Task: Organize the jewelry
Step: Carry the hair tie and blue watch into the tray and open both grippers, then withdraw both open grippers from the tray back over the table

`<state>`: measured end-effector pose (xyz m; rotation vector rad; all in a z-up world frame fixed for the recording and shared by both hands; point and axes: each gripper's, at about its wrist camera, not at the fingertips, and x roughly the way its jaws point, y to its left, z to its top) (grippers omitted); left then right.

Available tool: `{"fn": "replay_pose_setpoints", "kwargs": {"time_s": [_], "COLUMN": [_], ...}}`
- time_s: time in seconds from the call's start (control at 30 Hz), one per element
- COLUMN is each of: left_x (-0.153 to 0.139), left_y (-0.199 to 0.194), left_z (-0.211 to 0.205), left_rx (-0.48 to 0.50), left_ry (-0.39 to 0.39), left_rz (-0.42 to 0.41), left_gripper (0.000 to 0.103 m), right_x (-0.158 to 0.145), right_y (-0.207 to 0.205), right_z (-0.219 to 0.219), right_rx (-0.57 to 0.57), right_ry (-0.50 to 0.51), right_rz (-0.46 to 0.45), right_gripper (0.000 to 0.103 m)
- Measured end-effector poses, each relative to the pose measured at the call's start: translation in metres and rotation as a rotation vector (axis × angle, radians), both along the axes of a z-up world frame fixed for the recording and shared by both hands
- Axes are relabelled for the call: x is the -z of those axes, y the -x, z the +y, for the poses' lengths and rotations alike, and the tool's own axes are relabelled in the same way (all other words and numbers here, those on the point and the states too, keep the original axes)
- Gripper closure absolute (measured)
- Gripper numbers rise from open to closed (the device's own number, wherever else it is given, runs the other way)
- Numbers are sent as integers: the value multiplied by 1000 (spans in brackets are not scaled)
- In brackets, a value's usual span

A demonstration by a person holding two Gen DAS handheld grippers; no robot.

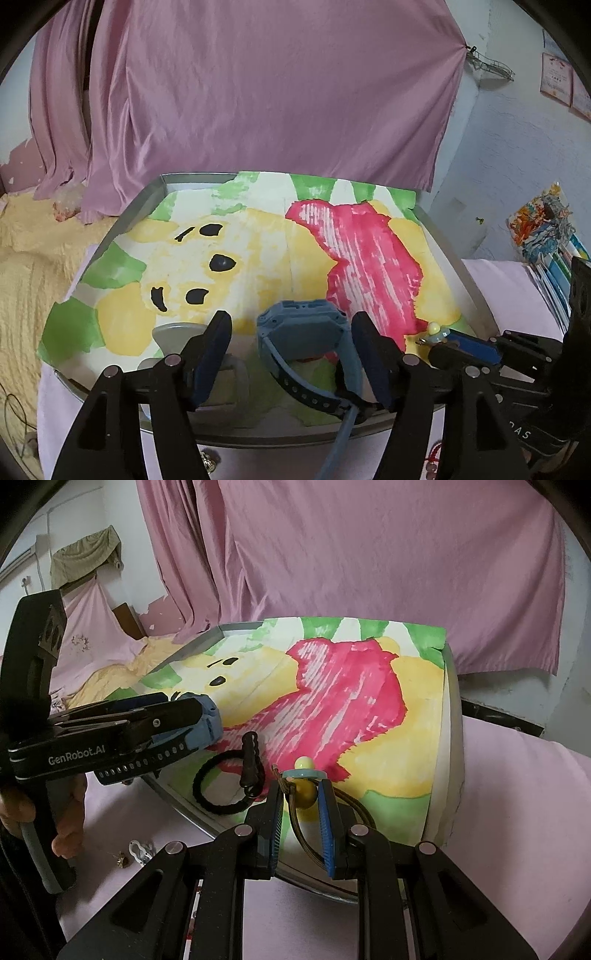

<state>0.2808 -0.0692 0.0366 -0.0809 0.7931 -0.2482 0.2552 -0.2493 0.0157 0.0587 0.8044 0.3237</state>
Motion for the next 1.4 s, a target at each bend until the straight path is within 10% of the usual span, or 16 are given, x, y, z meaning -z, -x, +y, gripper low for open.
{"fn": "replay_pose_setpoints", "kwargs": {"time_s": [0.17,0.27,0.43,0.73,1.4], "left_x": [-2,-5,-9,-24,-29], "left_y": [3,9,24,79,173], "left_z": [4,6,15,32,65], "left_rx": [-3,-8,-36,-108,-144], "left_ry": [18,26,41,70,28], "left_rz": [-23,-53,-106,-331,-489], "left_gripper": [27,24,18,1,1], "right_x": [-2,-7,-16,-39,-64], "right_y": [3,8,20,63,173], "right_z": [-2,-6,-12,-22,2], "right_rx": [15,44,108,185,209], "right_ry": [2,0,9,-47,-22], "right_rz": [-19,-52,-136,-332,-541], "right_gripper": [81,55,54,11,6]}}
